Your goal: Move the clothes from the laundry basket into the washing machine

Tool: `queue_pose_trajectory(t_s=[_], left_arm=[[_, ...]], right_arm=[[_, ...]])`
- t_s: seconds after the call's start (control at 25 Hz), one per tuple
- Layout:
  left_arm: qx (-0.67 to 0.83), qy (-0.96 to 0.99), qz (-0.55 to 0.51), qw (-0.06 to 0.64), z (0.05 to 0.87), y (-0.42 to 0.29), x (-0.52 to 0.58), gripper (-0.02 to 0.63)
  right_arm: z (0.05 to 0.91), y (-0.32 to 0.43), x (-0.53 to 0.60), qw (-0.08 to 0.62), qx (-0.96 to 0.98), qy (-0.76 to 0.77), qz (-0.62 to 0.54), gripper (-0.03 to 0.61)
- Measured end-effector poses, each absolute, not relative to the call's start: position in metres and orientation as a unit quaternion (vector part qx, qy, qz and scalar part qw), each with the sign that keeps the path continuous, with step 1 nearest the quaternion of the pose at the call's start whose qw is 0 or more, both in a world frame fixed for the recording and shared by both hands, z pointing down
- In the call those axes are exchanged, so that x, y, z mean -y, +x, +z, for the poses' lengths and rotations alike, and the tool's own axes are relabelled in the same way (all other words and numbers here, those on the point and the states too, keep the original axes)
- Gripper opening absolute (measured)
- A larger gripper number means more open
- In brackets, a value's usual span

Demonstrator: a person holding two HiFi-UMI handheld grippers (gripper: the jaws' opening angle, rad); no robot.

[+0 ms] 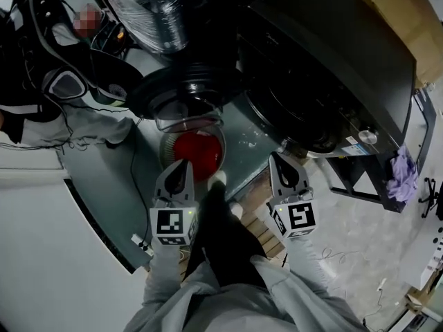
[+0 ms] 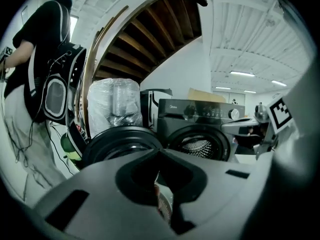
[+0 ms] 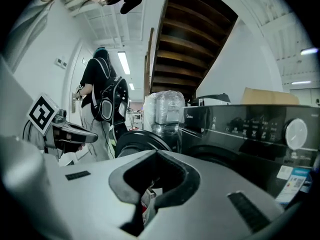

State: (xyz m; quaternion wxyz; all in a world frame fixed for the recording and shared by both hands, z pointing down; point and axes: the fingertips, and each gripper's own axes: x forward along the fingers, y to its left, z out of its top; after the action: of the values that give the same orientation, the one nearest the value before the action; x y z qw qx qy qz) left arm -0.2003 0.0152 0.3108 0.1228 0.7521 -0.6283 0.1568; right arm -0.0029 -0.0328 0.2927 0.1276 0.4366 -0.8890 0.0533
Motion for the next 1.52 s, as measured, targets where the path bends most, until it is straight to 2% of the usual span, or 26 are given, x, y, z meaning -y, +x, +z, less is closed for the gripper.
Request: queue_pose_trajectory(t_s=[0.6, 0.84, 1.0, 1.52], left_arm=[[0.636, 0.725, 0.185, 0.187, 0.486, -0.236, 0.003, 0.018], [0.633, 0.727, 0.194, 0.18, 0.556, -0.245, 0.021, 0.018], [0.631, 0.725, 0.21, 0.181, 0.606, -0.253, 0.039, 0.018], [0.594, 0.712, 0.269, 0.262, 0.746, -0.263, 0.058, 0.031]], right_arm=[[0.456, -0.034, 0.07, 0.161, 0.888, 0.419, 0.099, 0.017], [0.515, -0.048, 0.09, 0.158, 0.895, 0.407, 0.093, 0.017], [0.547, -0.053, 0.104, 0.156, 0.896, 0.405, 0.092, 0.017], [0.618, -0.056, 0.127, 0.166, 0.898, 0.393, 0.108, 0.017]])
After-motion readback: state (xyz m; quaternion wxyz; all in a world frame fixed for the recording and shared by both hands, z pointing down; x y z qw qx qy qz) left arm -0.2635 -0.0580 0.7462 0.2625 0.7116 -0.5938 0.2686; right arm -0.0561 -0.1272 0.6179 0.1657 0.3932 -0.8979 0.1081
